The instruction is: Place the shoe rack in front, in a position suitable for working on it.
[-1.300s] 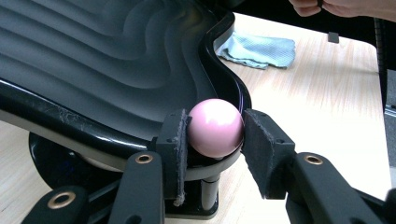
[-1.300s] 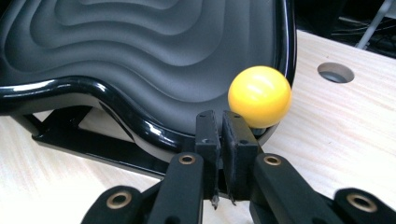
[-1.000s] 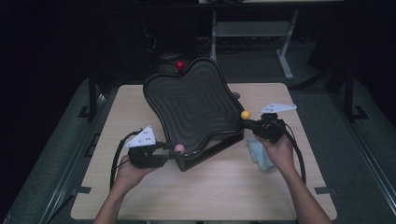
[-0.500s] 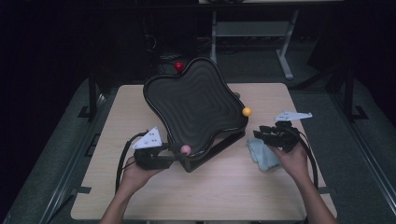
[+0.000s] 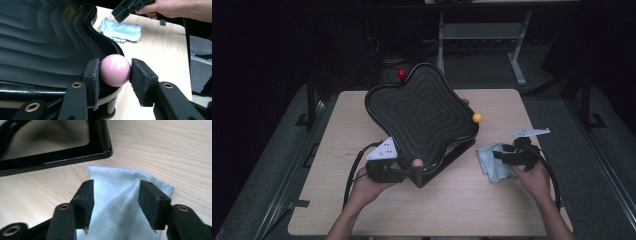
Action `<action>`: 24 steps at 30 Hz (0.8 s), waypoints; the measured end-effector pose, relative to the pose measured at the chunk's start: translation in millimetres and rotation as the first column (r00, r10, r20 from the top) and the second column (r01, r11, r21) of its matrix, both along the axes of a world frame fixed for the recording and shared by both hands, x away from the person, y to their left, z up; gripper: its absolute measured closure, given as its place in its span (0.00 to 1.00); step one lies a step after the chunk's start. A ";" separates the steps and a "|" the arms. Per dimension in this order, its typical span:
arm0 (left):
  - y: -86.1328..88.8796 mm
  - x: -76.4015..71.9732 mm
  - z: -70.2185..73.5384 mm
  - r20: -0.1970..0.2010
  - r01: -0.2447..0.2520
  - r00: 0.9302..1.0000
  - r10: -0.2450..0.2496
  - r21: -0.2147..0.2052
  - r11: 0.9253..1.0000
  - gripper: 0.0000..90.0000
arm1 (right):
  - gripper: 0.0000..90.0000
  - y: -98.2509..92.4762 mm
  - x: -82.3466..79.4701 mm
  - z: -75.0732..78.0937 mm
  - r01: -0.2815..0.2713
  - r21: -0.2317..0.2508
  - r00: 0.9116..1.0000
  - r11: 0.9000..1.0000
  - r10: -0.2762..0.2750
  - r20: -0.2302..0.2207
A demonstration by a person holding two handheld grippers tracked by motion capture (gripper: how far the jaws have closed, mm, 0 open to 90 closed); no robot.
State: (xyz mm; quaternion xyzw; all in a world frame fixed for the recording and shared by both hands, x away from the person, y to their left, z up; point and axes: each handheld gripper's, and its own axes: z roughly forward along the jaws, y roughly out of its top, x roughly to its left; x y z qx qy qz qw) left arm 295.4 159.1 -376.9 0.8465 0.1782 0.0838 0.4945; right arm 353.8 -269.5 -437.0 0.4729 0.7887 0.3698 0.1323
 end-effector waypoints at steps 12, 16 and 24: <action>-12.5 -8.1 -2.3 -0.004 0.020 1.000 -0.020 -0.015 1.000 0.66 | 0.45 6.3 18.5 -27.0 0.020 -0.085 0.997 0.996 -0.026 -0.067; -16.1 -9.9 -2.8 -0.005 0.024 1.000 -0.024 -0.017 1.000 0.66 | 0.49 7.0 18.1 -27.8 0.020 -0.095 0.998 0.995 -0.026 -0.064; -20.8 -12.8 -4.1 0.000 0.025 1.000 -0.025 -0.024 0.999 0.66 | 0.67 12.3 11.8 -27.7 -0.020 -0.130 0.999 0.991 0.015 -0.038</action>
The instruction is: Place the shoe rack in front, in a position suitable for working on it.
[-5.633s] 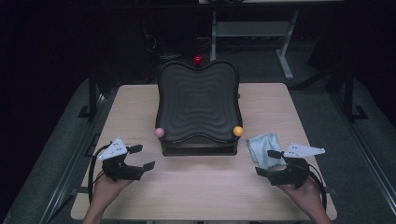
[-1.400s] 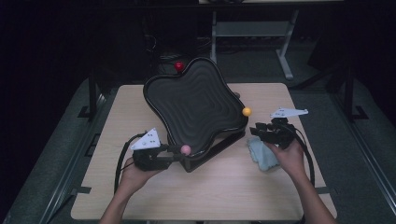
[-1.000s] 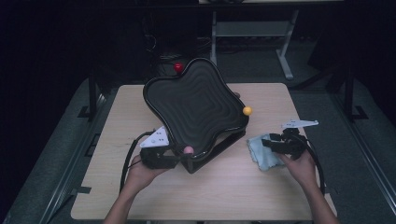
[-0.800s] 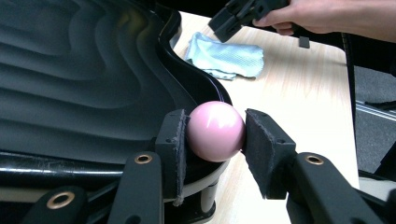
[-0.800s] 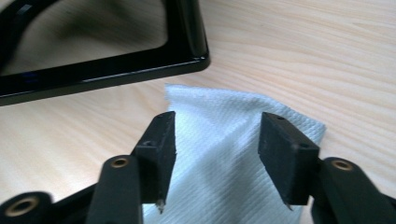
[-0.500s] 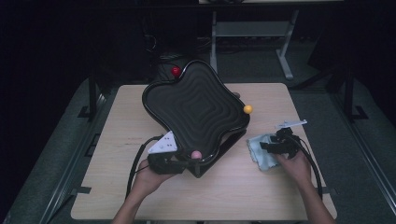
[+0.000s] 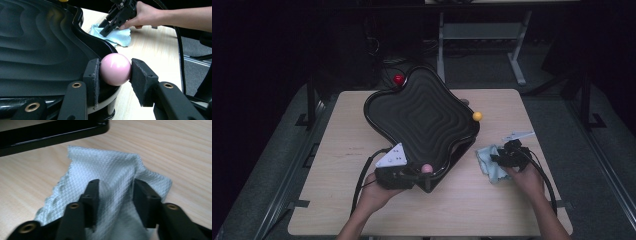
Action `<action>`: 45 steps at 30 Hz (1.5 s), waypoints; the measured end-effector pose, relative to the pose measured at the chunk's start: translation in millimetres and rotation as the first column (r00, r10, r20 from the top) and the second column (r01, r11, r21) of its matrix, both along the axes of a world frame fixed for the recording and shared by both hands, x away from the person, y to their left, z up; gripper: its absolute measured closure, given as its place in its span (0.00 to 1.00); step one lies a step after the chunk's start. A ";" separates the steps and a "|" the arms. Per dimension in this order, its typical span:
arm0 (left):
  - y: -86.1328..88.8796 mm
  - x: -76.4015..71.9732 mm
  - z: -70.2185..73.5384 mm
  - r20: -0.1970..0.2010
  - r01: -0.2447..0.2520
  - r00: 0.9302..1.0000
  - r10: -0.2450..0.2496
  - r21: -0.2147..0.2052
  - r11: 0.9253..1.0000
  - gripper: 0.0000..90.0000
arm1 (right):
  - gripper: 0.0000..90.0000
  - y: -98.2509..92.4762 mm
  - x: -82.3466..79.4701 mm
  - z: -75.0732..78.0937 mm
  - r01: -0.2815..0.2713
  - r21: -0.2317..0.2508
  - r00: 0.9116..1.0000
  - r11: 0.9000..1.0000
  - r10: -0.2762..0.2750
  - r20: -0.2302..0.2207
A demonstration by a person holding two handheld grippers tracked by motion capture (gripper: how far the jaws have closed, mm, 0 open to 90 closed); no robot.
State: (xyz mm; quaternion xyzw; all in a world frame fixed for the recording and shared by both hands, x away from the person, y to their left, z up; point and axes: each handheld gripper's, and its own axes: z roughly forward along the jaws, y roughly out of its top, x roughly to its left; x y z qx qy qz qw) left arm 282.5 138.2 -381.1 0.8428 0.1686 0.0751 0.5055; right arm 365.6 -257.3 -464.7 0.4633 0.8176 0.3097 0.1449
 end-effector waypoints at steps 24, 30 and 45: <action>-3.7 -1.2 -0.7 -0.008 -0.012 1.000 0.012 -0.007 1.000 0.67 | 0.94 -6.1 -20.4 20.2 -0.095 0.102 0.995 0.990 0.092 0.033; -8.2 -1.3 -0.7 -0.012 -0.015 1.000 0.015 -0.008 1.000 0.67 | 0.93 8.9 -27.1 44.7 -0.170 0.114 0.983 0.979 0.161 0.088; -22.9 -0.6 0.2 -0.022 -0.009 1.000 0.009 0.004 1.000 0.67 | 0.93 86.0 -27.5 97.8 -0.354 0.078 0.919 0.932 0.331 0.214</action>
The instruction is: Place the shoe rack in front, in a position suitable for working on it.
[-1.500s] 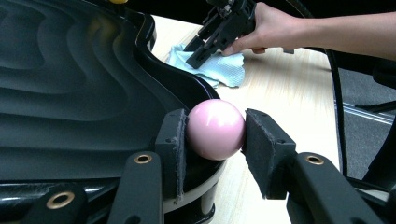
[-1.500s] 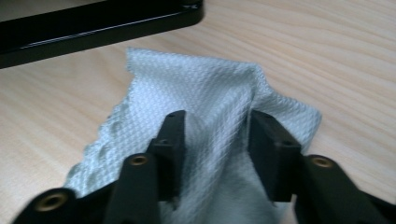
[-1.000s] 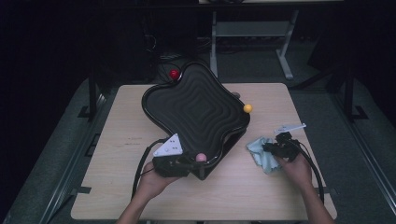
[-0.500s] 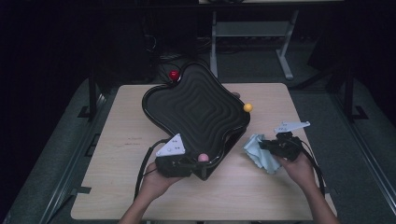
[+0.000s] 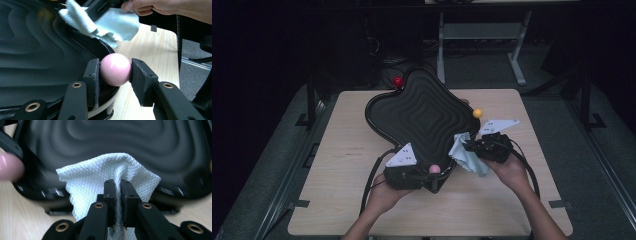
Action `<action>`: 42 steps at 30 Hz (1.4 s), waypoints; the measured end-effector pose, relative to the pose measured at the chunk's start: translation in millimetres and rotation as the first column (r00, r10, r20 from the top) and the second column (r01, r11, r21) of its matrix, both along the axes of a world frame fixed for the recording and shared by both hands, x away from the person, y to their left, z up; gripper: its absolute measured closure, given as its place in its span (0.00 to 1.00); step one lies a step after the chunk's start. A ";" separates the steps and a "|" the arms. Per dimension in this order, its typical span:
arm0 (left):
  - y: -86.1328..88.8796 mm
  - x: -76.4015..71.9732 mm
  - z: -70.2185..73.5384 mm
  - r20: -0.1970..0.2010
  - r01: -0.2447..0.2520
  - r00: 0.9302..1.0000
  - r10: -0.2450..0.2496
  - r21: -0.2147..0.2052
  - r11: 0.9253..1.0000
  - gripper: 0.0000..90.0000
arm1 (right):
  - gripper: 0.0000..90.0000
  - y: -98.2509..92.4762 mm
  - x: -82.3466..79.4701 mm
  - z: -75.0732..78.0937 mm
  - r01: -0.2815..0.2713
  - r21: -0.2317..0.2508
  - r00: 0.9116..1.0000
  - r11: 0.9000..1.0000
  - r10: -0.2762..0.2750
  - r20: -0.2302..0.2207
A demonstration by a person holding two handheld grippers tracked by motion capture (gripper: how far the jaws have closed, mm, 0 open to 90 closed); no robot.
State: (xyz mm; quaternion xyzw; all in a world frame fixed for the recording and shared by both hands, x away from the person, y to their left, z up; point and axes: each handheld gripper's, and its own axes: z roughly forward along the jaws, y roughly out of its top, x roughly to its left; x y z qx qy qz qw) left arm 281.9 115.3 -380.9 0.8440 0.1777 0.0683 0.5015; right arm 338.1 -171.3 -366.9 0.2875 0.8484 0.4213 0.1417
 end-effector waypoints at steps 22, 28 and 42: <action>-7.4 0.3 0.4 -0.012 -0.010 1.000 0.010 0.002 1.000 0.66 | 0.62 45.4 3.8 2.5 -0.035 -0.074 0.998 0.997 0.039 0.042; -5.4 -0.8 2.2 -0.010 -0.013 1.000 0.013 0.005 1.000 0.66 | 0.59 45.7 13.6 2.0 -0.025 -0.089 0.999 0.996 0.028 0.028; -2.5 -3.1 1.2 0.008 -0.020 1.000 0.020 -0.001 1.000 0.66 | 0.89 53.1 15.8 1.2 -0.031 -0.132 0.998 0.991 0.039 0.056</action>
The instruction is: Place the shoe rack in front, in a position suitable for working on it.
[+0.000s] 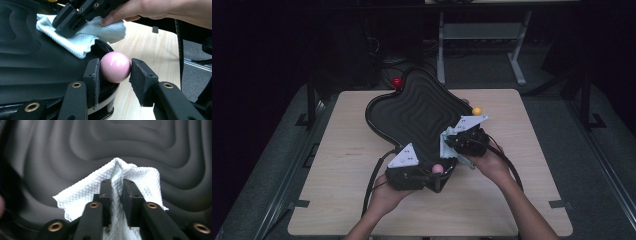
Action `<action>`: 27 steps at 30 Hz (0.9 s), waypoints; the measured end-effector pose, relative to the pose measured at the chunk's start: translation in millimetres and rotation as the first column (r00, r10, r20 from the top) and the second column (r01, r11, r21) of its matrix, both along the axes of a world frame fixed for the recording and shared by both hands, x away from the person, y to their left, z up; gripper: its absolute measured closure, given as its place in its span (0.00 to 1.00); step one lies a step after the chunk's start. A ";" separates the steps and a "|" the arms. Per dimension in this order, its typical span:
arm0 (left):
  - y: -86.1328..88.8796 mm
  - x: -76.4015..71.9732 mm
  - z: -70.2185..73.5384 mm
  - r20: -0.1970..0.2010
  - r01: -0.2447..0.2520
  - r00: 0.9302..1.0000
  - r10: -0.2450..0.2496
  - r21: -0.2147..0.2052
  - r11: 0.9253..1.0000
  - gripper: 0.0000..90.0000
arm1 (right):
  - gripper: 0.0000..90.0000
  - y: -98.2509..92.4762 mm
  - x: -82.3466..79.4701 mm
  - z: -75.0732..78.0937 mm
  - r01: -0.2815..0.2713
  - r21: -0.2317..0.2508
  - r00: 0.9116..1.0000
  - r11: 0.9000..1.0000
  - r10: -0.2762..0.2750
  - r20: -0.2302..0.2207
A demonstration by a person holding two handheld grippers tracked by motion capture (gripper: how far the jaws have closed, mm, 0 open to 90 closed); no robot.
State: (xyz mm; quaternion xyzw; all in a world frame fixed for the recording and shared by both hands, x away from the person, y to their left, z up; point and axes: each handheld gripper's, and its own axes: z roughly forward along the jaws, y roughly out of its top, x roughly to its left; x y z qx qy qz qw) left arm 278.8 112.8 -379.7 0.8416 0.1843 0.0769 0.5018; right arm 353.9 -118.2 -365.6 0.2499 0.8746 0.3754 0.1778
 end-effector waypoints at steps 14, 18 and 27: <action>-0.3 0.0 -1.4 0.001 -0.003 1.000 0.003 -0.004 1.000 0.66 | 0.78 -1.1 -6.6 -0.6 -0.115 0.129 0.984 0.985 0.131 -0.121; -0.1 -0.1 -1.3 -0.003 -0.005 1.000 0.005 -0.006 1.000 0.66 | 0.65 1.7 -11.7 1.3 -0.091 0.082 0.993 0.992 0.097 -0.070; 0.4 -0.1 -0.9 -0.006 -0.005 1.000 0.004 -0.006 1.000 0.66 | 0.52 -6.8 -5.3 3.2 -0.029 0.093 0.997 0.995 0.035 -0.061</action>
